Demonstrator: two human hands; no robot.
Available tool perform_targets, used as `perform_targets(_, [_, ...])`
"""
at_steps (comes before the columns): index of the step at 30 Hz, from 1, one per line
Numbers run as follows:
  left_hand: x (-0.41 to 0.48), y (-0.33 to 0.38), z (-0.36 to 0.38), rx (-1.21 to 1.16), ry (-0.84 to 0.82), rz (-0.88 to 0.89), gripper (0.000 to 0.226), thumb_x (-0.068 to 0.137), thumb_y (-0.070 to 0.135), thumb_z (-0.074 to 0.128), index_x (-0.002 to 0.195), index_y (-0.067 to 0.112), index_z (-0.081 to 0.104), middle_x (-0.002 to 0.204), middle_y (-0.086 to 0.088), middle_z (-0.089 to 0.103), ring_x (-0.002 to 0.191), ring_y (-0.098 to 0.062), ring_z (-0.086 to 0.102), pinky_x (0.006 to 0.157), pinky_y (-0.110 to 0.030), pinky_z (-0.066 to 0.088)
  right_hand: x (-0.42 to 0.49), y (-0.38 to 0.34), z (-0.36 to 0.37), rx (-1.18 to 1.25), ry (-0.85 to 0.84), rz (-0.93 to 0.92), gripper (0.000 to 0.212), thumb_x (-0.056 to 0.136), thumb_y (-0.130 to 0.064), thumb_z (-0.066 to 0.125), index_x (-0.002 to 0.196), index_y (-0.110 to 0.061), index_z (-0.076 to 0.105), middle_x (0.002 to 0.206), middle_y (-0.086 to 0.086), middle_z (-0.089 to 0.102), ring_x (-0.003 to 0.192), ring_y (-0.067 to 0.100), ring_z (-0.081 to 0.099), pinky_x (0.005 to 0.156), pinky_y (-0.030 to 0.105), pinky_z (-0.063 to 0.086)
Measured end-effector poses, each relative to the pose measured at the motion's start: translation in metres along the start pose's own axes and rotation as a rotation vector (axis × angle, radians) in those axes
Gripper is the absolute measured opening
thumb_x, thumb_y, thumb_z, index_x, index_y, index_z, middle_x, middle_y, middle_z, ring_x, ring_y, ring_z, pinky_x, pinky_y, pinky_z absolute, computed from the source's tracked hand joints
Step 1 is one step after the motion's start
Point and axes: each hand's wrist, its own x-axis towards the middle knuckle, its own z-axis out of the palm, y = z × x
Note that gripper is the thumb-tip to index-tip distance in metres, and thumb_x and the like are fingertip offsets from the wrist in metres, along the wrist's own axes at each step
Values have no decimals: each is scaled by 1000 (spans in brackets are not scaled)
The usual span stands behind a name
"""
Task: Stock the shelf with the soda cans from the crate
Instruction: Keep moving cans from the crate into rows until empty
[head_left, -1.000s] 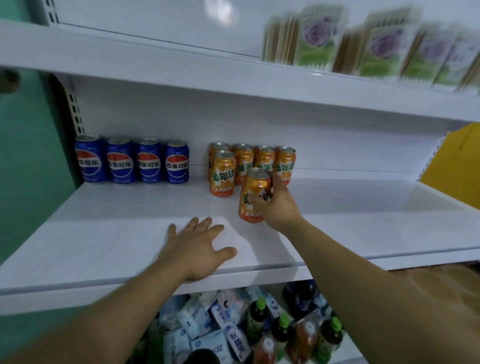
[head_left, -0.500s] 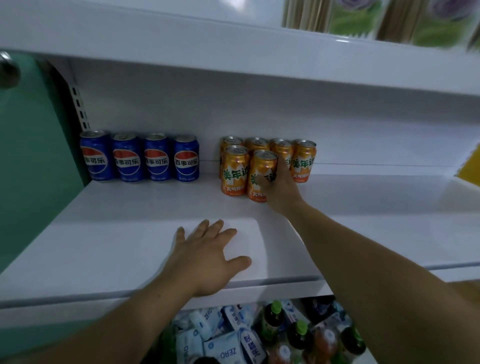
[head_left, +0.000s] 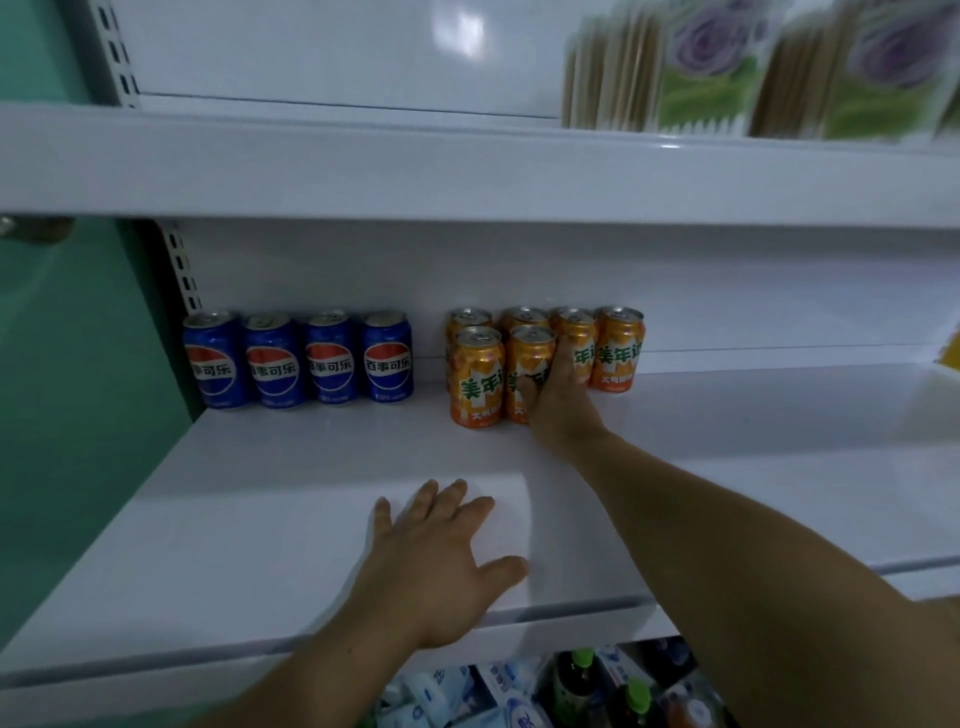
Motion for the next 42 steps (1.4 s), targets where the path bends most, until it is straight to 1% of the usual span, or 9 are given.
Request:
perform_targets(4, [0, 0, -2, -23, 3, 1, 79, 84, 78, 26, 151, 40, 9, 161, 12, -4, 147, -12, -9, 117, -53, -7, -5, -9, -13, -126, -99, 78, 86, 99, -42, 45, 152, -19, -19, 156, 18, 28, 128, 40, 47, 105, 49, 40])
perform_targets(9, [0, -2, -5, -21, -12, 11, 77, 87, 75, 26, 152, 37, 9, 161, 11, -2, 148, -14, -5, 117, -52, -6, -40, -17, -48, -343, -216, 20, 76, 94, -51, 51, 153, -22, 14, 151, 11, 36, 131, 32, 44, 107, 46, 39])
perform_targets(12, [-5, -1, -9, -39, -29, 0, 78, 87, 75, 28, 152, 37, 10, 161, 10, -1, 148, -15, -3, 117, -54, -4, -72, -10, -89, -452, -232, 22, 71, 94, -50, 52, 151, -20, 22, 149, 13, 41, 131, 32, 45, 106, 40, 38])
perform_targets(16, [-2, 28, -25, -31, -112, -39, 84, 85, 71, 41, 152, 27, 18, 161, 0, 13, 146, -25, 15, 117, -50, 14, -121, 8, -152, -623, -223, 149, 77, 95, -57, 46, 154, -16, 17, 155, 10, 33, 136, 31, 39, 109, 40, 36])
perform_targets(20, [-13, 112, -28, -88, -202, 220, 78, 87, 60, 53, 149, 20, 27, 155, -4, 31, 136, -26, 37, 110, -42, 34, -178, 38, -205, -674, -203, 283, 78, 96, -57, 44, 155, -17, 14, 156, 10, 30, 136, 31, 38, 108, 40, 37])
perform_targets(26, [-65, 232, 8, 67, -191, 632, 57, 87, 56, 55, 135, 25, 47, 138, -4, 49, 120, -27, 50, 99, -42, 43, -280, 80, -265, -721, -141, 535, 76, 95, -55, 48, 154, -16, 20, 153, 10, 36, 129, 31, 46, 97, 39, 45])
perform_targets(33, [-105, 326, 71, 245, -335, 883, 71, 92, 54, 50, 150, 20, 27, 155, -4, 30, 137, -26, 36, 109, -43, 37, -410, 133, -305, -716, -54, 850, 73, 91, -57, 52, 152, -24, 28, 152, 5, 39, 134, 28, 41, 105, 41, 38])
perform_targets(39, [-111, 389, 139, 325, -437, 1066, 62, 89, 53, 54, 141, 22, 41, 142, -4, 45, 126, -24, 46, 102, -39, 43, -492, 180, -315, -665, -30, 1104, 69, 94, -55, 48, 152, -23, 26, 153, 5, 37, 137, 28, 39, 107, 41, 36])
perform_targets(42, [-110, 409, 177, 342, -518, 1105, 57, 85, 52, 56, 135, 25, 47, 136, -4, 51, 121, -24, 51, 99, -38, 44, -524, 209, -314, -588, -37, 1210, 61, 92, -52, 55, 142, -21, 40, 142, 5, 49, 124, 26, 50, 98, 38, 44])
